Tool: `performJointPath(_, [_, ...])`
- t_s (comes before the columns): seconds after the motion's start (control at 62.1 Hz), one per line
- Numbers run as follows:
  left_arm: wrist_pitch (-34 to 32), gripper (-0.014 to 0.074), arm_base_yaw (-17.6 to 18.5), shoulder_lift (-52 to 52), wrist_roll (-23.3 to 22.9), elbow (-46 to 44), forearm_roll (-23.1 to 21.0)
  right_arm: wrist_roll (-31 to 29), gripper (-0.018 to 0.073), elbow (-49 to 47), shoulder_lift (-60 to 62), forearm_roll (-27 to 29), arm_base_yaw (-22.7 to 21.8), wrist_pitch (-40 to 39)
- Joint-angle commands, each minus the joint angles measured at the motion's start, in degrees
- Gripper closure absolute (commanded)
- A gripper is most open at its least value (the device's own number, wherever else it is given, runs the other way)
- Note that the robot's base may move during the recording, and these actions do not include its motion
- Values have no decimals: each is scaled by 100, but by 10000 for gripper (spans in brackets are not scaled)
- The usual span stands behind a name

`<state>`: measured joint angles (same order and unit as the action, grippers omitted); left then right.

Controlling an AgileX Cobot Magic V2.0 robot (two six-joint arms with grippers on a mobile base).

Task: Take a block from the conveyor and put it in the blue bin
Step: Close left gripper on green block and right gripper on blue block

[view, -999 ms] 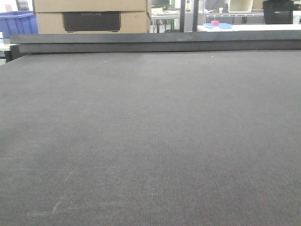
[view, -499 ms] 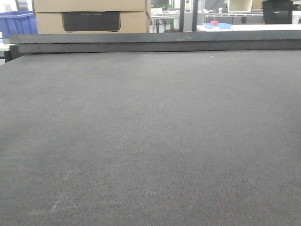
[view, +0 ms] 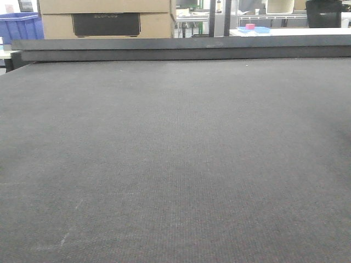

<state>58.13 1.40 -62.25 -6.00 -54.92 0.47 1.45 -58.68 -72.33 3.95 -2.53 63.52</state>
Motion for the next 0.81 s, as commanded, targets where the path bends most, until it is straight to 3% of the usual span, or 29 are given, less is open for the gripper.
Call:
performJointPath(0.0, [7,708,-14,-102,-4,-48,-47,31,540,-184,-381,-20,-35,5])
performJointPath(0.145, [18,708,-14,-125,-4,-48,-47,31,282,-452,-920,-35,-35,-57])
performJointPath(0.209, [72,708,-14,-125,-4,-48,-47,31,216,-533,-1110,-35,-100,-47])
performJointPath(0.515, [252,708,-14,-129,-4,-48,-47,-145,197,-580,-1433,-44,-703,-135])
performJointPath(0.789, [214,708,-14,-129,-4,-48,-47,-338,197,-438,-1813,-44,-705,-491])
